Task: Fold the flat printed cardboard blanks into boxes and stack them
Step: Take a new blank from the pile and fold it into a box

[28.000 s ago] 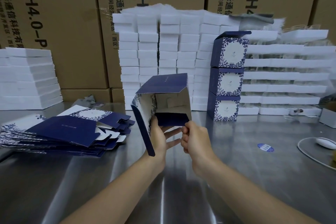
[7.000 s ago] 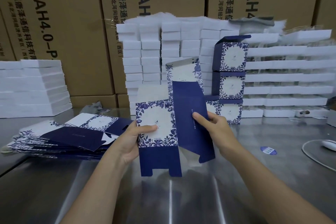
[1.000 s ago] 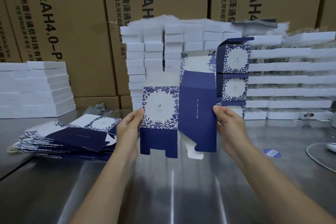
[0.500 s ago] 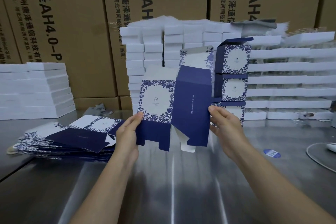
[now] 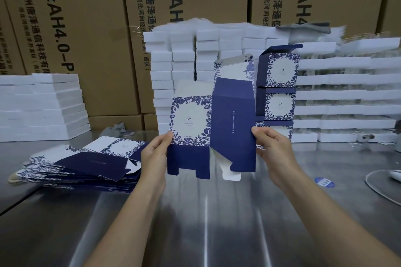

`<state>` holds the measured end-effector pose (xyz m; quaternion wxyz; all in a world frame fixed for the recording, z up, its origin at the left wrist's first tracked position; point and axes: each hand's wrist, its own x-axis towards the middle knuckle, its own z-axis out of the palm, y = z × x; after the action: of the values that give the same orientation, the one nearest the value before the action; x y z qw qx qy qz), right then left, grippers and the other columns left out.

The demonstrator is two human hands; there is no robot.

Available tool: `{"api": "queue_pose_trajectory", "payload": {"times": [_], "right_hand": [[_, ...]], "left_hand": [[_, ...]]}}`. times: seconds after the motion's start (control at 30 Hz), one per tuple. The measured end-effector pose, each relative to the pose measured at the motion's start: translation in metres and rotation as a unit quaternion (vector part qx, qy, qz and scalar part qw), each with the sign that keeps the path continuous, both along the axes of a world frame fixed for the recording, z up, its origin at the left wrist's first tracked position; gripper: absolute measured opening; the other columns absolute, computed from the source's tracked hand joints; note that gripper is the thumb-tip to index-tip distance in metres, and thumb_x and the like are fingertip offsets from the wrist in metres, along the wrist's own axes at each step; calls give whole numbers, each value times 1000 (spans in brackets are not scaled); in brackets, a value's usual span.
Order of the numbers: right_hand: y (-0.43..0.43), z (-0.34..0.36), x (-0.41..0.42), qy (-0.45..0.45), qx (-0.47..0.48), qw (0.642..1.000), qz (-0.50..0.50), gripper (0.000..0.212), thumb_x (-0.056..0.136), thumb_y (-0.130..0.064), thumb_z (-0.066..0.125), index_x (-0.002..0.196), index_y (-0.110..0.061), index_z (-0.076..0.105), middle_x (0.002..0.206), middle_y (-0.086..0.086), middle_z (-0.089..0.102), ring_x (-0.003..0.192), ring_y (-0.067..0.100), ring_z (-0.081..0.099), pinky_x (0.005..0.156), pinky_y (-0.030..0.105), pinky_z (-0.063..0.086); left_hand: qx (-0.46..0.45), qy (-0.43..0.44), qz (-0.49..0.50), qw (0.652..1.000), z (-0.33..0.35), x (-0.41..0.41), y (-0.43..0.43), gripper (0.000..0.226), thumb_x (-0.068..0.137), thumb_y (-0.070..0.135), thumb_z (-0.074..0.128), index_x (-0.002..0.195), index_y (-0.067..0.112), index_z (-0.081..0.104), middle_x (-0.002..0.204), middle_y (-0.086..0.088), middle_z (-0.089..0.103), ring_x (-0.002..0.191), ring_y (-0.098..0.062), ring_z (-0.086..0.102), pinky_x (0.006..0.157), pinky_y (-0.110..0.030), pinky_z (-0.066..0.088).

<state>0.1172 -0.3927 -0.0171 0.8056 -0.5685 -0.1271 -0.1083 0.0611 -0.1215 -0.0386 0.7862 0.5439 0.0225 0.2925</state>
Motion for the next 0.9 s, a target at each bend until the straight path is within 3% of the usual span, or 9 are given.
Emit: {"api": "queue_pose_trajectory", "payload": {"times": [0.1,0.27,0.47,0.6,0.7,0.9], "right_hand": [[1,0,-2,-10,-12,1000,13,13,100,-23,71,100,-13,80,95,2,76,83,19,65,81,36,54],[9,-5,-5,-7,-61,997,46,17,101,-28,71,103,-14,81,105,3,81,88,19,73,77,32,60],[10,-5,-4,-22,-74,997,-3,18,103,-17,66,89,-13,76,91,0,80,83,16,70,80,35,56],[6,-2,-4,-21,-74,997,-6,19,104,-15,64,89,-10,74,90,2,79,80,16,70,83,39,57],[4,-3,-5,-21,-95,995,15,18,103,-15,64,89,-8,73,97,8,78,84,22,69,84,42,56],[7,-4,-6,-33,-99,994,34,21,103,-13,64,83,-13,71,94,5,76,79,17,67,71,30,54]], "left_hand": [[-25,-1,29,999,1,0,1,11,98,31,75,99,22,82,116,-6,80,107,-26,72,101,-49,56],[-74,-15,36,997,1,-2,6,11,99,31,74,103,22,81,117,-6,80,107,-25,73,102,-49,57],[-54,-14,34,998,4,-3,6,12,99,32,74,105,25,81,118,-6,79,103,-22,73,90,-40,57],[-40,-8,57,998,5,-5,8,13,98,36,74,108,28,80,94,6,78,80,-15,58,69,-31,42],[-52,5,65,997,6,-5,13,11,98,36,74,101,28,81,88,7,76,74,-11,55,62,-25,43],[-66,6,50,997,9,-8,10,19,96,36,77,108,22,80,93,2,78,78,-13,63,64,-29,40]]}}
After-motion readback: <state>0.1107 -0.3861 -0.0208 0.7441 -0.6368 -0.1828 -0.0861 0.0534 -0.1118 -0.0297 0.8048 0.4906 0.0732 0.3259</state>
